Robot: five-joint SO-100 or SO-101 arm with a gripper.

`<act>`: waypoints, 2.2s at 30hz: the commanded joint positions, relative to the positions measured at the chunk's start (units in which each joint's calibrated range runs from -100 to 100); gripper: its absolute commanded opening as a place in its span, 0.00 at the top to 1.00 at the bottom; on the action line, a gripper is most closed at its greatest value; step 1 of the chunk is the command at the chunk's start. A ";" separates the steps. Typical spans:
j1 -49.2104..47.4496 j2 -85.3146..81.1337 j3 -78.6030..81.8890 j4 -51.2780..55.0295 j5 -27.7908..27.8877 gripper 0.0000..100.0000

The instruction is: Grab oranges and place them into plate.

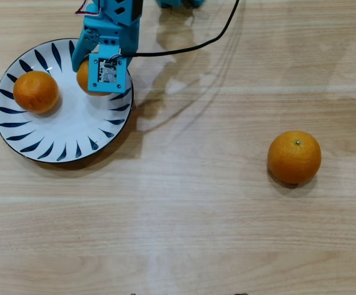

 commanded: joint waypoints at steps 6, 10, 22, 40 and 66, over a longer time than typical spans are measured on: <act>-1.57 -4.16 0.53 -2.22 -0.03 0.58; -2.70 -4.33 -0.37 -1.62 -0.13 0.58; -20.76 -7.80 -29.07 18.15 -0.97 0.98; -50.93 6.24 -29.62 -8.32 -14.66 0.98; -54.55 12.32 1.98 -61.09 -15.92 0.59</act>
